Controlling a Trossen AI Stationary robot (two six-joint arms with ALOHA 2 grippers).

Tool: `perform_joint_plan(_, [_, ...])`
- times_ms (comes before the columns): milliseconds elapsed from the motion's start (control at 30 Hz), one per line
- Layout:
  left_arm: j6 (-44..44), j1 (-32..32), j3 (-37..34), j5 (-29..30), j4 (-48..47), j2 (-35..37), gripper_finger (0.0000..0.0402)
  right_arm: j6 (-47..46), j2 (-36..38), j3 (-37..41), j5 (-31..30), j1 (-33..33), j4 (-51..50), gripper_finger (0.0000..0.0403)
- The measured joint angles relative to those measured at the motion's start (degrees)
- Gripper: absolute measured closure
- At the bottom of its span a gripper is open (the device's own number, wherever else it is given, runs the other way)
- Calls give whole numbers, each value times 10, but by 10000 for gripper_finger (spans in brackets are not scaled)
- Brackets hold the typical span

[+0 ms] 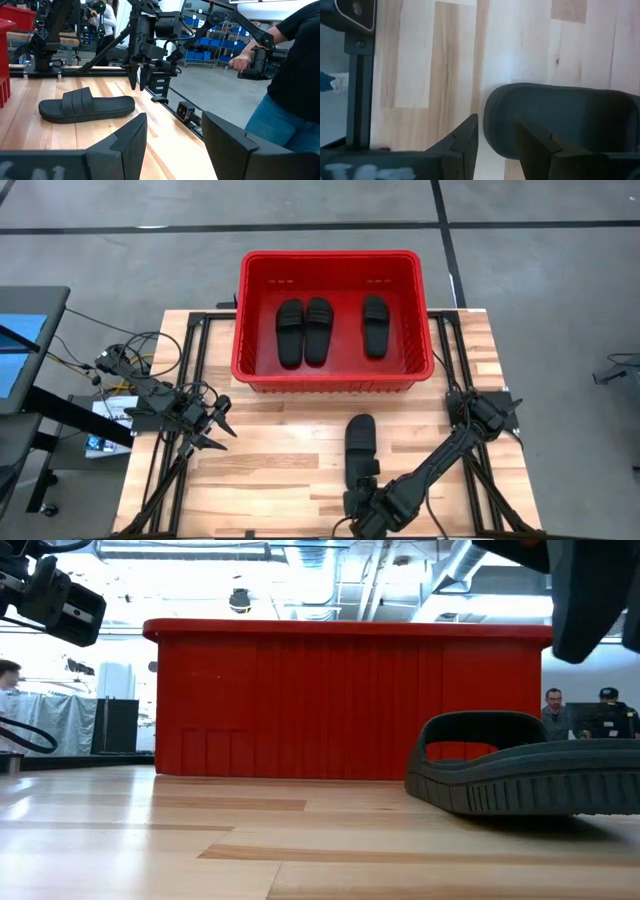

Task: Pick and place slides into bin
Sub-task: Put the black slide into the red container

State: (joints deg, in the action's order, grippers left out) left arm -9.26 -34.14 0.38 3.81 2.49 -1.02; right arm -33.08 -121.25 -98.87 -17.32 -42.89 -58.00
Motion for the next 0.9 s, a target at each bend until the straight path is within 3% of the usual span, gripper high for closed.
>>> perform_joint_plan(300, [0, 0, 0, 0, 0, 0, 223, 22, 0, 0, 54, 17, 1, 292])
perform_joint_plan(733, [0, 0, 0, 0, 0, 0, 223, -21, 0, 2, 48, 18, -1, 293])
perform_joint_plan(900, [0, 0, 0, 0, 0, 0, 223, -43, 1, 42, 53, 19, 19, 303])
